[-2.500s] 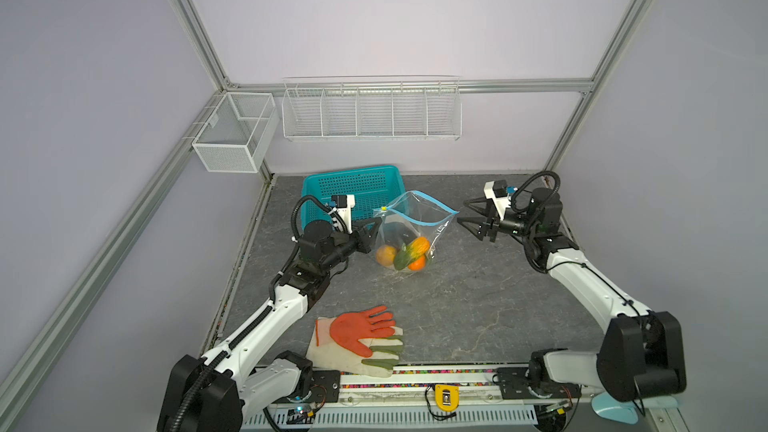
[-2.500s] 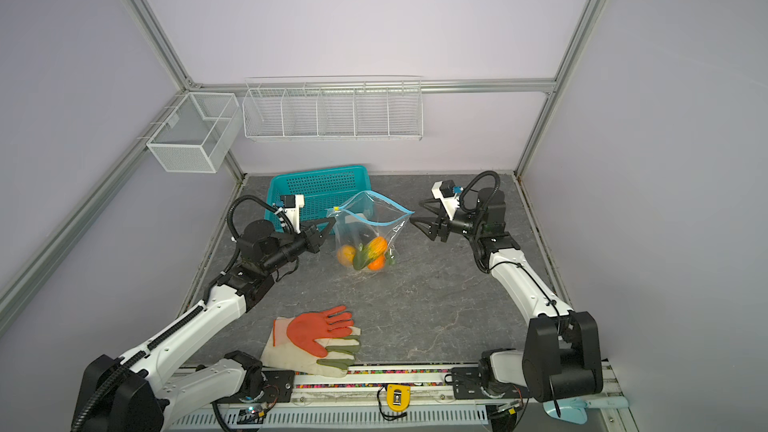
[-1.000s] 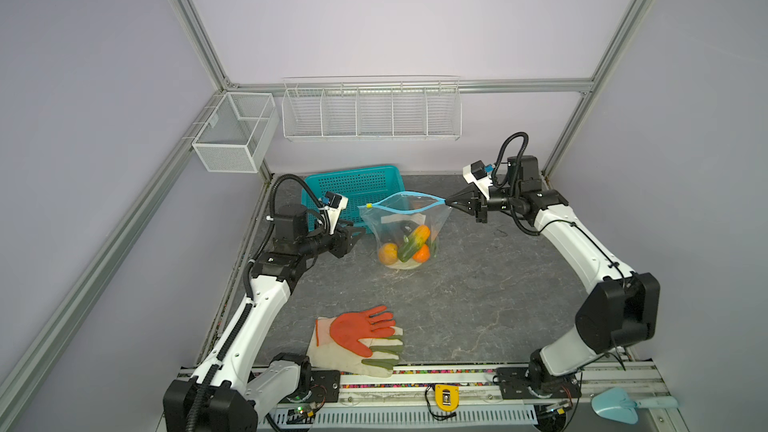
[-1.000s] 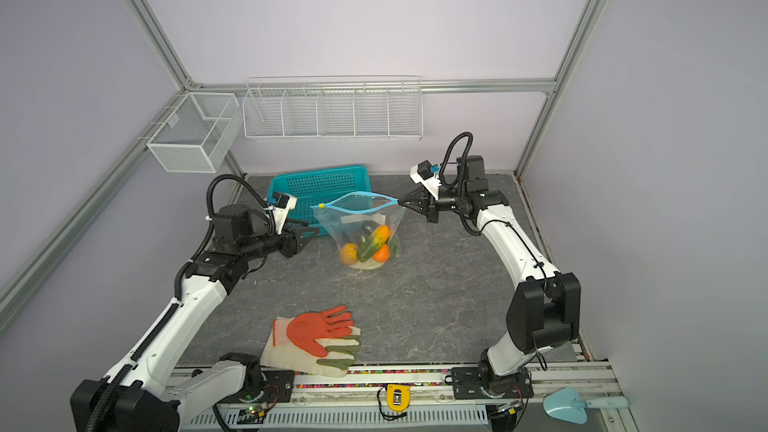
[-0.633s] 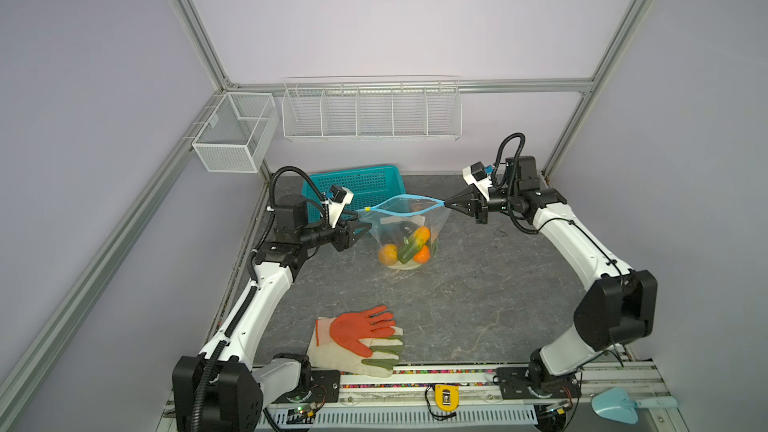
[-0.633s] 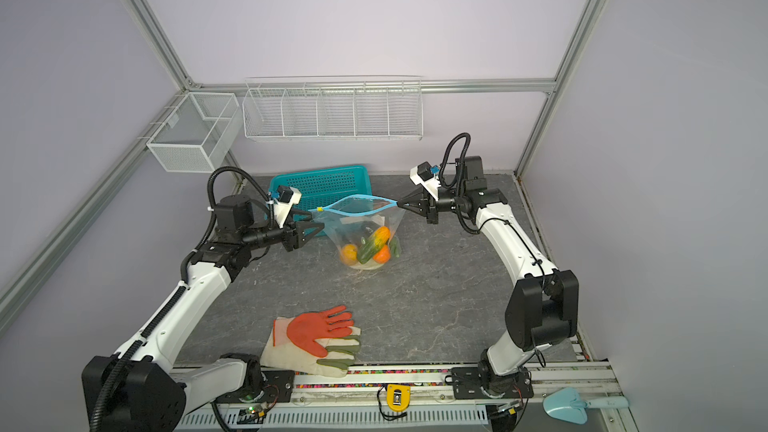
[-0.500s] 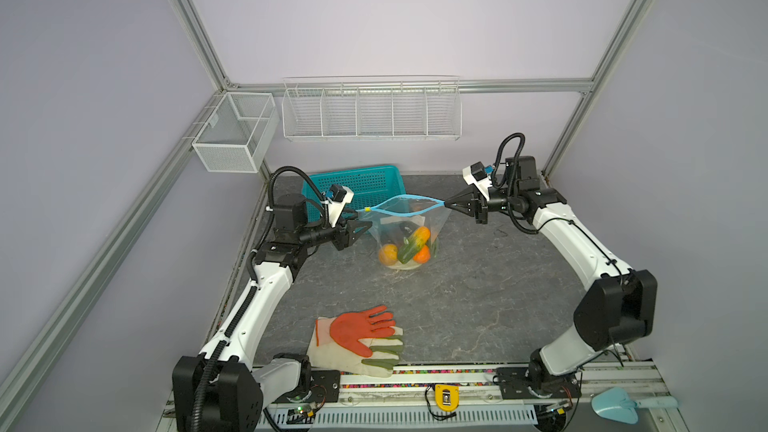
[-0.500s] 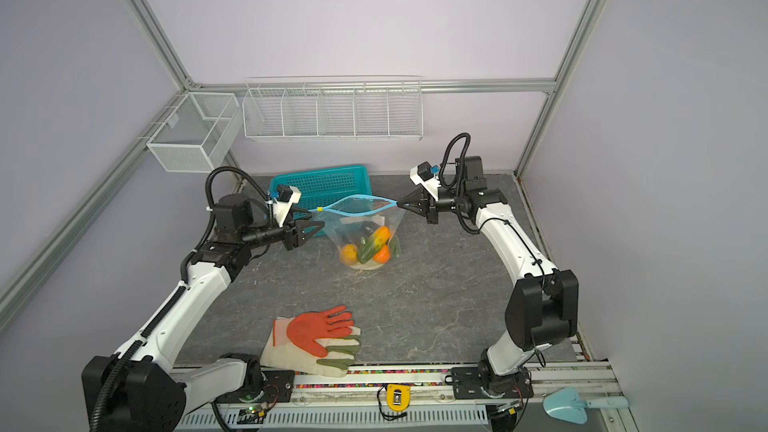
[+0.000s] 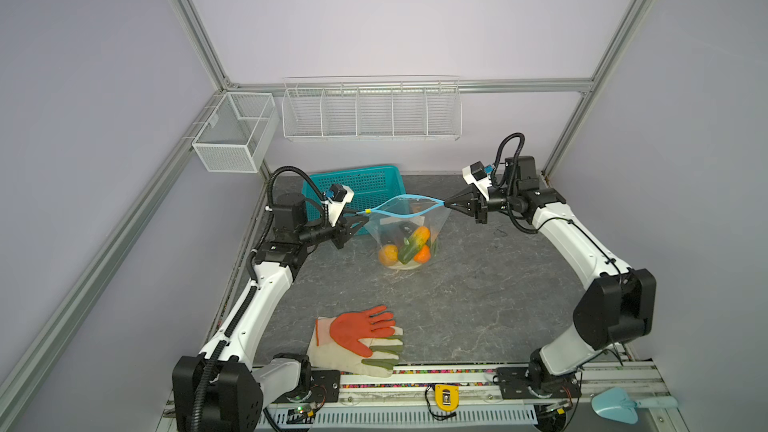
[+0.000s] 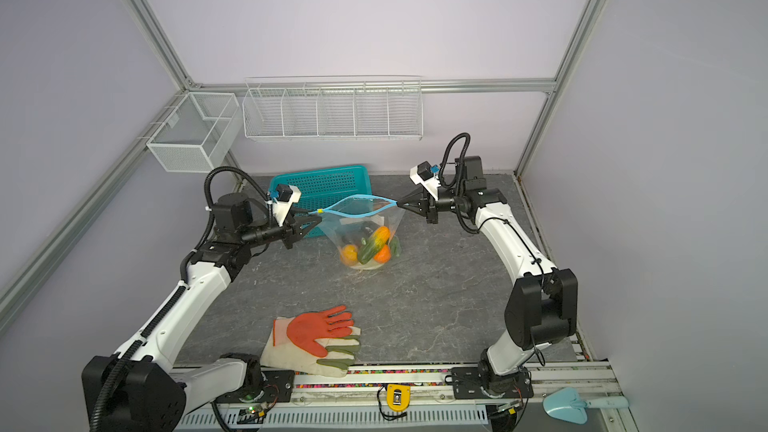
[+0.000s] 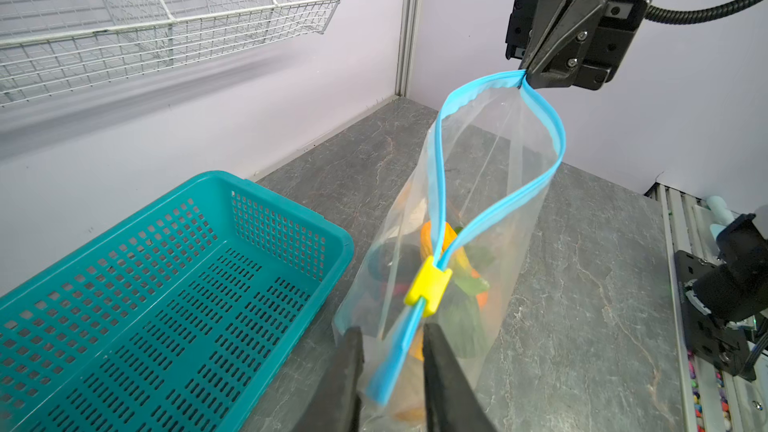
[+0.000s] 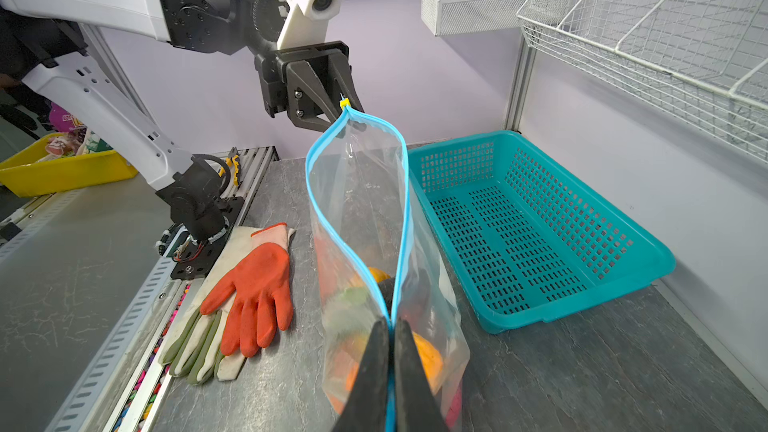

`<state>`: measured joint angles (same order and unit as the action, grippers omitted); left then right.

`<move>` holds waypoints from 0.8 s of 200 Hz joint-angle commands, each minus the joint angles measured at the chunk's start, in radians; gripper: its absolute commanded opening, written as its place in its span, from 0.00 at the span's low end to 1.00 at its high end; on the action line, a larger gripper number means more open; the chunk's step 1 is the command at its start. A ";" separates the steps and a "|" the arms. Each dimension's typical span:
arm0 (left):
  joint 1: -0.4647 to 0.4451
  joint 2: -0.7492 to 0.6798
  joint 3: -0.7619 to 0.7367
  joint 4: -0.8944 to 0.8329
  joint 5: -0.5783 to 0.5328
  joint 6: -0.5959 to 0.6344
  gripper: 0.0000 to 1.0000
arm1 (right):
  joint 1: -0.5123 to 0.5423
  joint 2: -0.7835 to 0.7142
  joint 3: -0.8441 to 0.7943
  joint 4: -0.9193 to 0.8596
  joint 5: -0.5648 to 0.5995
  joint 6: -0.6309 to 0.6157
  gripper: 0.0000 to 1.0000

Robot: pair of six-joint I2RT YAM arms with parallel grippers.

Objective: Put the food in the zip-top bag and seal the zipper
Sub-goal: 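Pull the grippers apart to stretch the zipper edge taut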

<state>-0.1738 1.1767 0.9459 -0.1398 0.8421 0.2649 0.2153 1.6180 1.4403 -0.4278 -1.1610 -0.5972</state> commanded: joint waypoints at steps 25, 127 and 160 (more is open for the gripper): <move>0.004 0.014 0.045 0.055 0.020 -0.017 0.06 | -0.004 0.008 0.003 0.011 -0.032 -0.005 0.07; -0.002 -0.262 -0.169 0.236 -0.049 -0.278 0.00 | -0.024 -0.082 0.002 -0.071 0.067 -0.011 0.07; -0.013 -0.287 -0.241 0.334 -0.054 -0.395 0.00 | 0.022 -0.123 -0.028 -0.076 0.129 0.014 0.07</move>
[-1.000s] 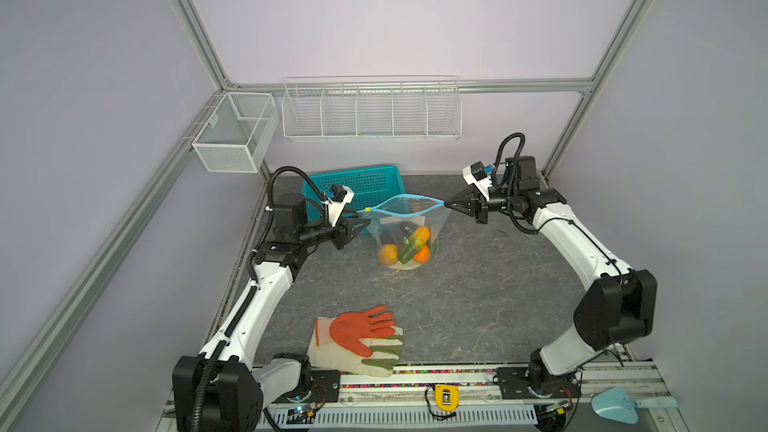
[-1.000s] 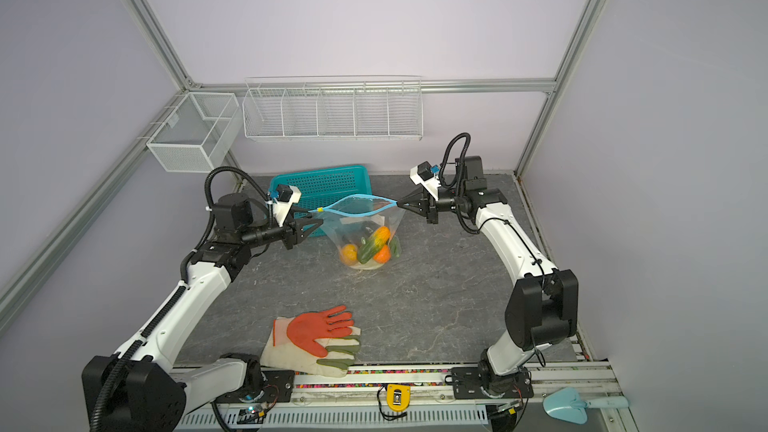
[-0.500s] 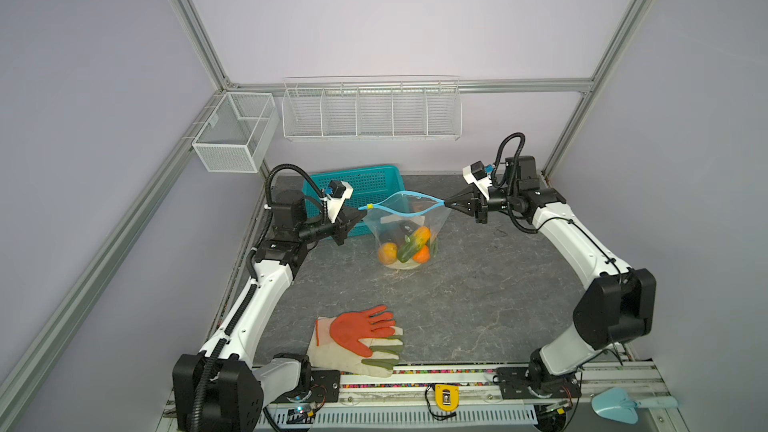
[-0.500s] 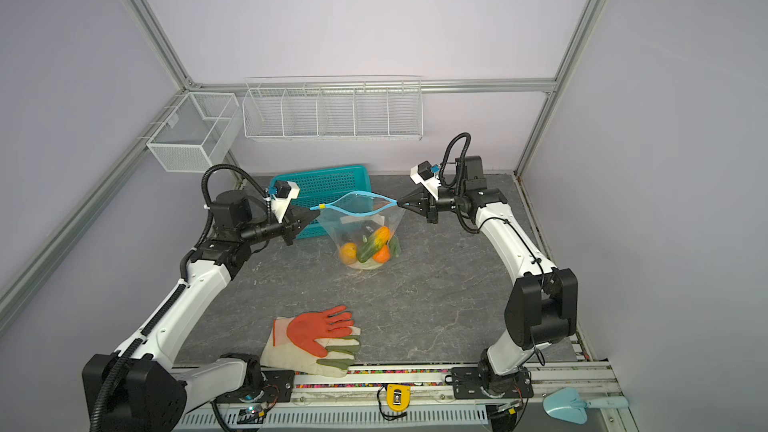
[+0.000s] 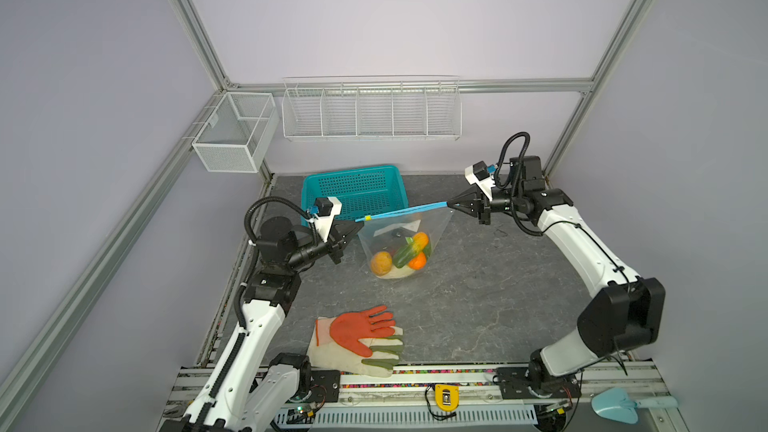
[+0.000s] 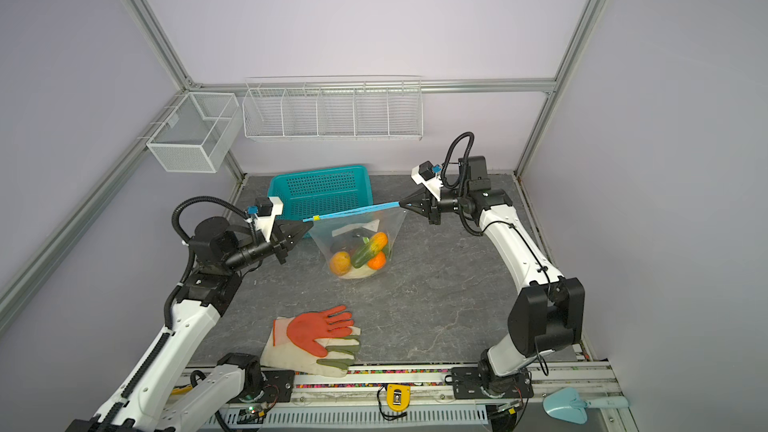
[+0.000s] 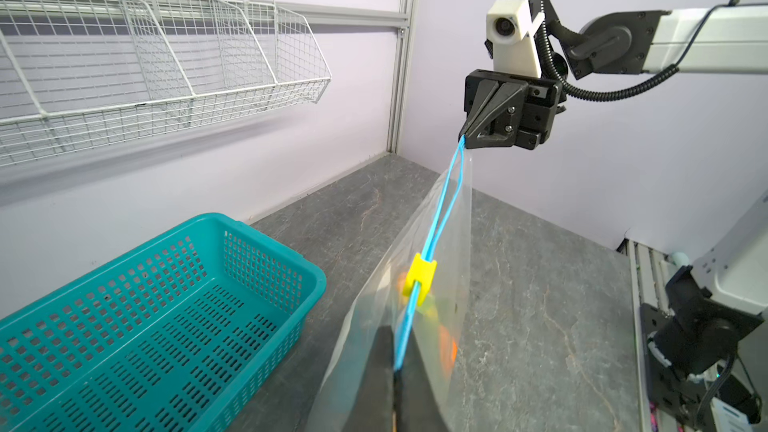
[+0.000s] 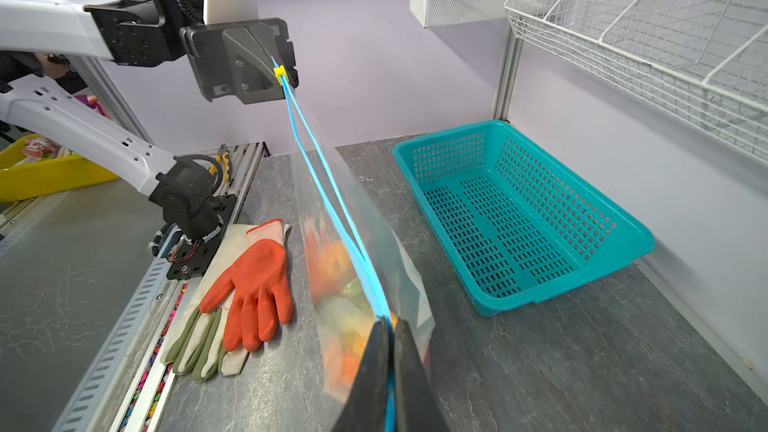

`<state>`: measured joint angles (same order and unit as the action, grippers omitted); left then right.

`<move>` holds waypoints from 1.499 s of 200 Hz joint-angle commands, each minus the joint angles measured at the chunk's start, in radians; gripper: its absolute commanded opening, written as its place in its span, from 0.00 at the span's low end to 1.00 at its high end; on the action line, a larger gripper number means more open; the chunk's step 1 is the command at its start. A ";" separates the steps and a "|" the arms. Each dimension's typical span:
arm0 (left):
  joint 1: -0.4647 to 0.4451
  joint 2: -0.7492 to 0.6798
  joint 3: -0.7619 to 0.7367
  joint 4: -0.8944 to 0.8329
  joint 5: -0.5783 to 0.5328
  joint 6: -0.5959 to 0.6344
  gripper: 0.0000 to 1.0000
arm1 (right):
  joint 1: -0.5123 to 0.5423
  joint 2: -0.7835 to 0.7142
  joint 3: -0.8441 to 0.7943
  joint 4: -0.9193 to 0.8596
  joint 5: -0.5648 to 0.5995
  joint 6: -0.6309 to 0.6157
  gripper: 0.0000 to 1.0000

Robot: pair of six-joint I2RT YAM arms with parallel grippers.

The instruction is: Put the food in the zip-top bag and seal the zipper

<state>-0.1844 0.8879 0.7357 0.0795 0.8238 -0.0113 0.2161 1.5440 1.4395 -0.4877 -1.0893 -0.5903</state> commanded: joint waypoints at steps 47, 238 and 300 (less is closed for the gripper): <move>-0.014 0.023 -0.061 0.177 -0.052 -0.158 0.00 | 0.053 -0.022 0.013 -0.127 0.134 -0.022 0.38; -0.032 0.022 -0.003 0.129 -0.029 -0.065 0.00 | 0.530 0.414 0.857 -0.518 0.462 -0.284 0.65; -0.033 0.014 -0.007 0.142 -0.032 -0.070 0.00 | 0.568 0.479 0.928 -0.585 0.474 -0.289 0.50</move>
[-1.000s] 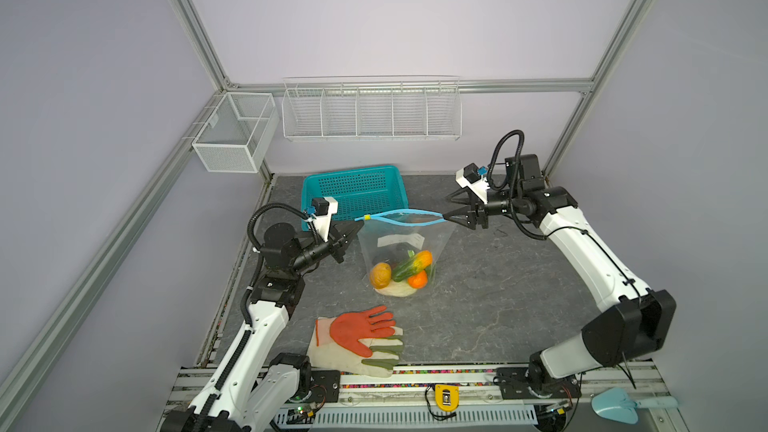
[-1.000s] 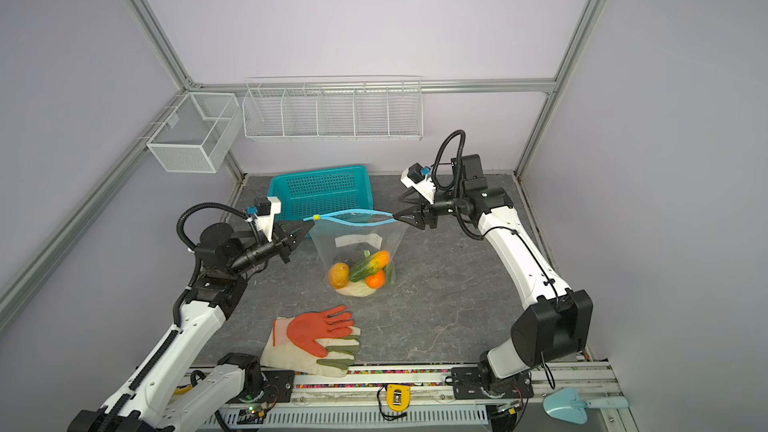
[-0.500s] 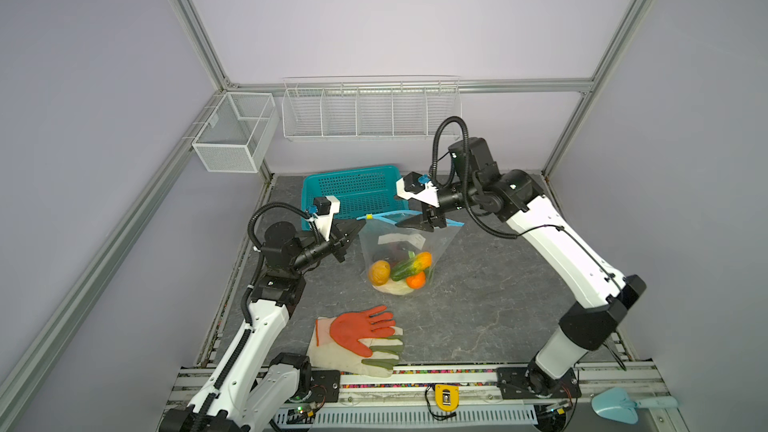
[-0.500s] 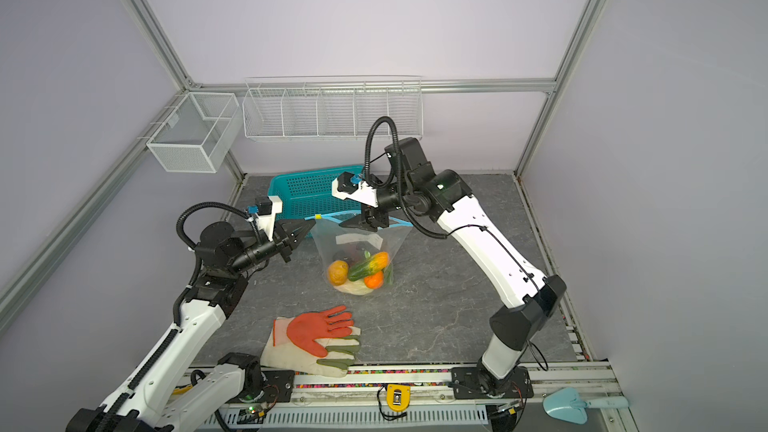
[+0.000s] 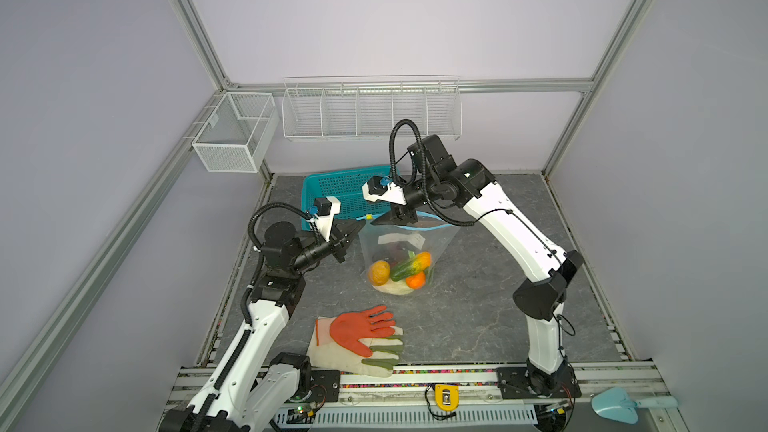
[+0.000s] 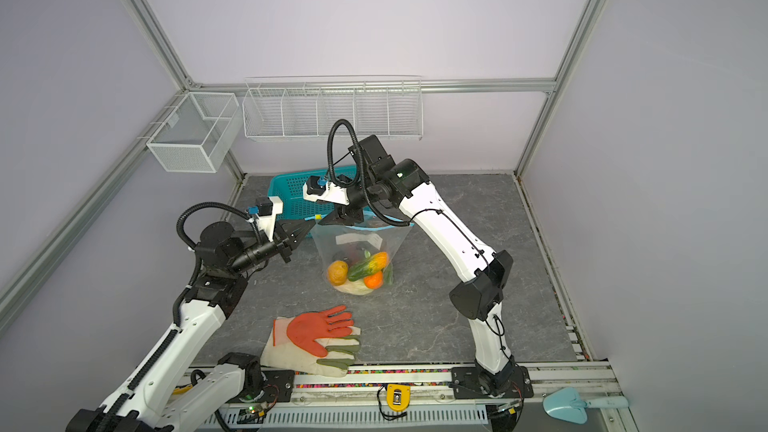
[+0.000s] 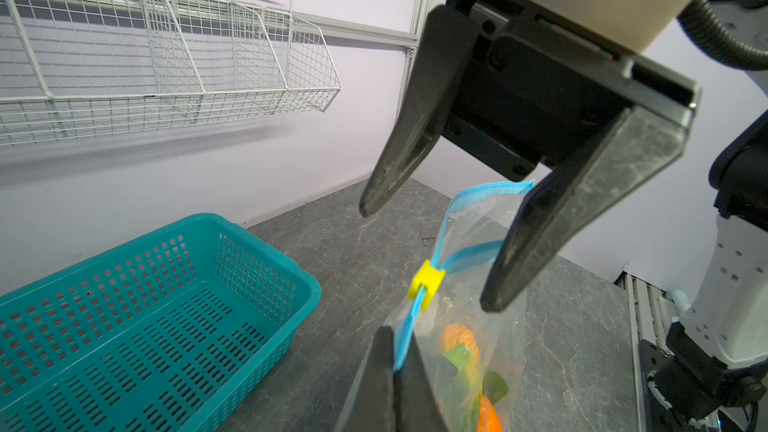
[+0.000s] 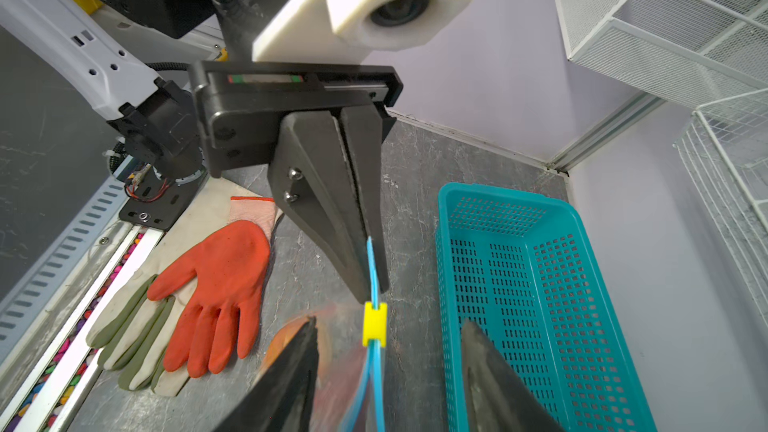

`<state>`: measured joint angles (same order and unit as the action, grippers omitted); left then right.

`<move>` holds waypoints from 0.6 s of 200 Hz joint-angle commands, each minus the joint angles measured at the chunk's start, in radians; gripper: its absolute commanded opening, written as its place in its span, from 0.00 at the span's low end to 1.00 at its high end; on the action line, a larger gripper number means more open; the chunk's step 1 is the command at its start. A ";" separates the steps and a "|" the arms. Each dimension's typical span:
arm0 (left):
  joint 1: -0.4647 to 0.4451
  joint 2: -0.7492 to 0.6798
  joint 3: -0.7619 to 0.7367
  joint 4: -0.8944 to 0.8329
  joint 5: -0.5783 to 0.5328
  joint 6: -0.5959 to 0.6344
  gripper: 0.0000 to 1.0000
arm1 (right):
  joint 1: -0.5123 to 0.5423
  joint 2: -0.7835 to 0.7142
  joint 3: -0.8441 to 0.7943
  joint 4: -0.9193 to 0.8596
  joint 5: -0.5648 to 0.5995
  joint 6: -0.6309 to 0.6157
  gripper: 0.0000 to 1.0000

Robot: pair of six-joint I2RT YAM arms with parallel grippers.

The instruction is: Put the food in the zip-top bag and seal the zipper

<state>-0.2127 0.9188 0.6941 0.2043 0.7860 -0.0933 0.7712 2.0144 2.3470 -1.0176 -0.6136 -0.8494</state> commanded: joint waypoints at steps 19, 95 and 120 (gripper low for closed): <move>-0.005 -0.021 0.032 0.021 0.005 0.007 0.00 | 0.017 0.012 0.023 -0.058 0.009 -0.027 0.43; -0.005 -0.038 0.020 0.040 0.009 -0.008 0.00 | 0.026 0.043 0.063 -0.076 0.021 -0.033 0.24; -0.005 -0.043 0.019 0.040 0.010 -0.009 0.00 | 0.028 0.053 0.077 -0.079 0.030 -0.029 0.23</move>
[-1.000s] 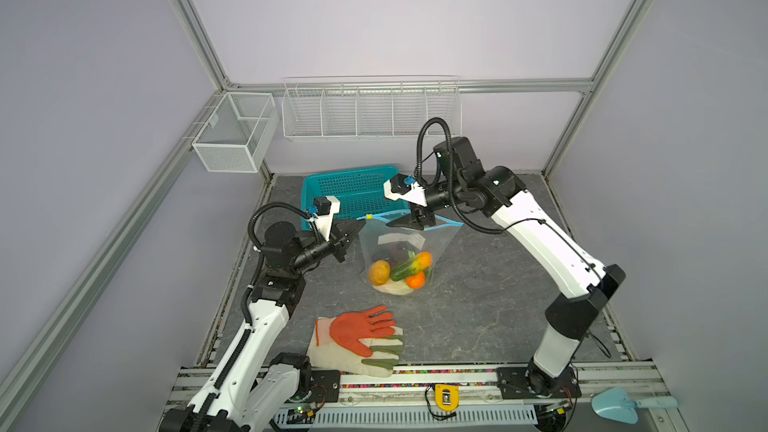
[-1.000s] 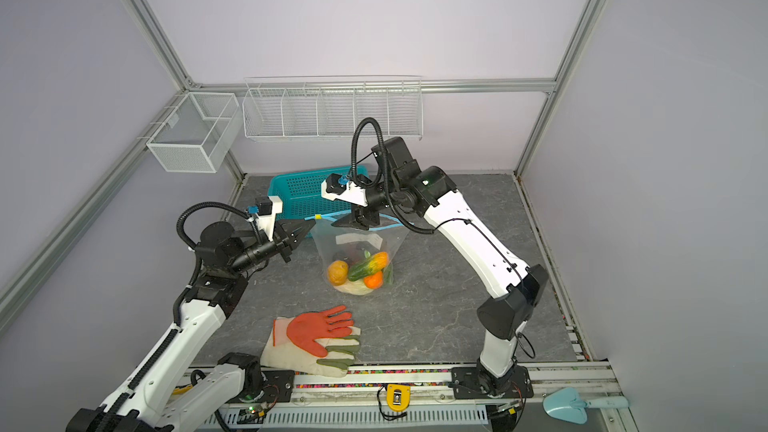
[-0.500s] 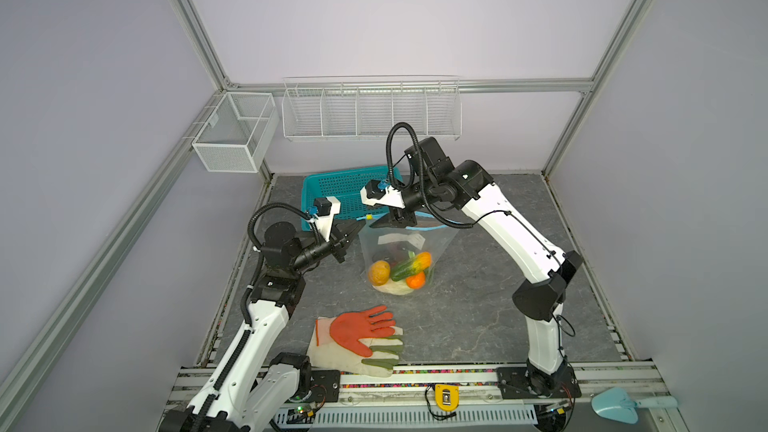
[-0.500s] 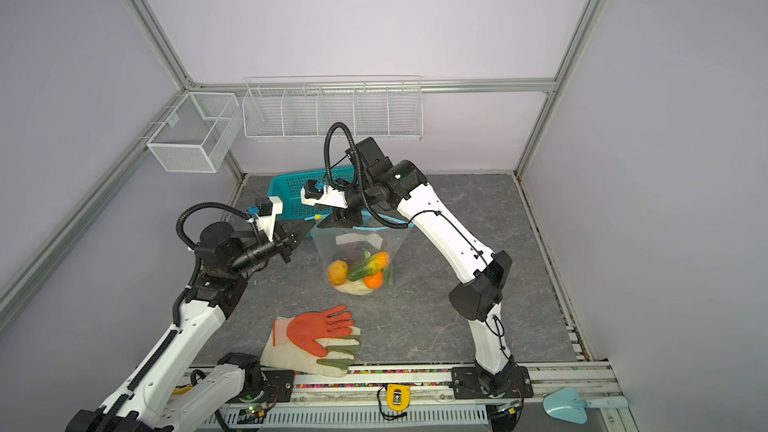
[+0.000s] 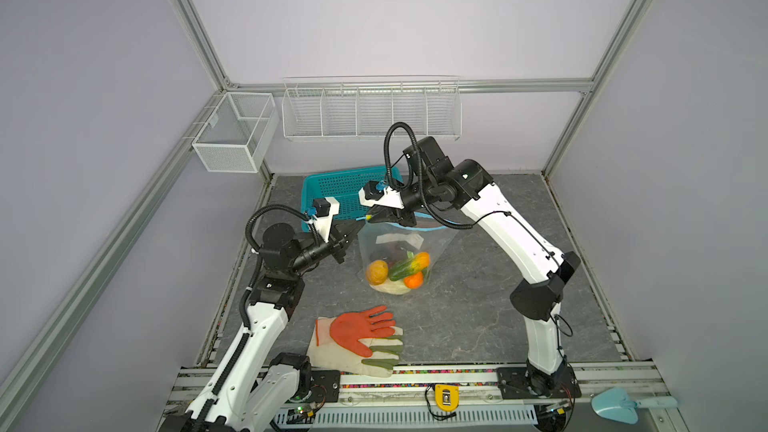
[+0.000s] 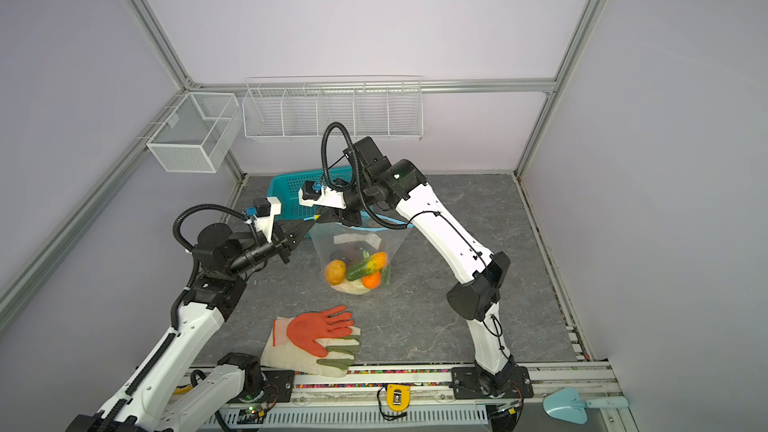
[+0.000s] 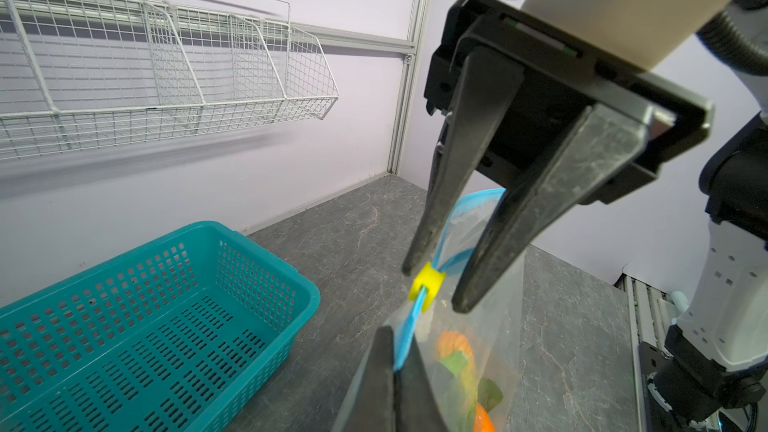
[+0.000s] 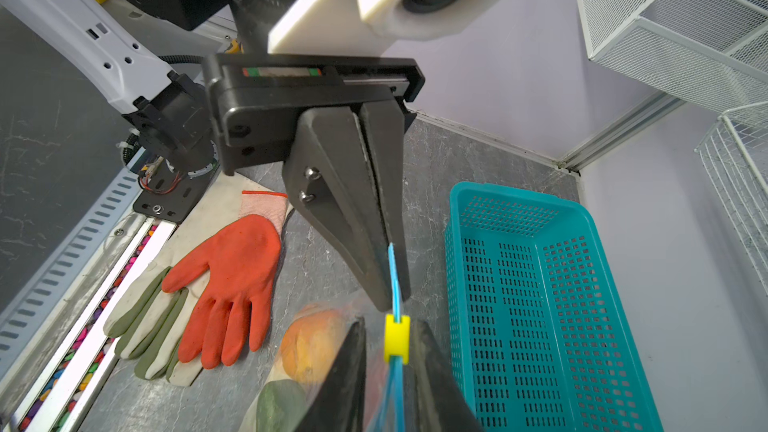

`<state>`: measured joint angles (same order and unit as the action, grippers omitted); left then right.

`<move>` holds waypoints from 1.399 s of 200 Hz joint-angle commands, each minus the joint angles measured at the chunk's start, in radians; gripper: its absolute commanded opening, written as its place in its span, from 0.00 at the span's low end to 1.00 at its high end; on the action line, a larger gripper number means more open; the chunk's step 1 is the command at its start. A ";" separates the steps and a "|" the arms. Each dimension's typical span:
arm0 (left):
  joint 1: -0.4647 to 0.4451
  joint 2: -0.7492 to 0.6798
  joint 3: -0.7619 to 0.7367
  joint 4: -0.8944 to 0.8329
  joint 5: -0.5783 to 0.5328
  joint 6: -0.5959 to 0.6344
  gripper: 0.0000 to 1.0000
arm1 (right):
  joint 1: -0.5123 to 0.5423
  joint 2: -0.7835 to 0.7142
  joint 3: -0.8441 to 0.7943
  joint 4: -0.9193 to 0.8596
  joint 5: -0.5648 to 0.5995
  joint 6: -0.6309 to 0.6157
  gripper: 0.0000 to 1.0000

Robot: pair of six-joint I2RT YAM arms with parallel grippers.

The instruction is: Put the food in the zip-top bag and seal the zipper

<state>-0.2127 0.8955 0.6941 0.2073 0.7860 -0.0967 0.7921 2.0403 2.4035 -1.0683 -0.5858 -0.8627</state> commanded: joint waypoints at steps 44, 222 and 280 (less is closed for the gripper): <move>-0.005 -0.028 0.014 0.032 0.012 -0.003 0.00 | 0.010 0.031 0.026 -0.030 0.003 -0.015 0.22; -0.006 -0.017 0.022 -0.023 0.002 0.043 0.00 | 0.016 -0.014 0.019 -0.017 0.034 -0.002 0.35; -0.008 -0.017 0.022 -0.034 -0.007 0.048 0.00 | 0.022 -0.042 -0.018 -0.004 0.032 -0.003 0.34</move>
<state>-0.2146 0.8833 0.6941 0.1848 0.7830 -0.0673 0.8051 2.0598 2.4062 -1.0798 -0.5388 -0.8612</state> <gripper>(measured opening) 0.047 0.346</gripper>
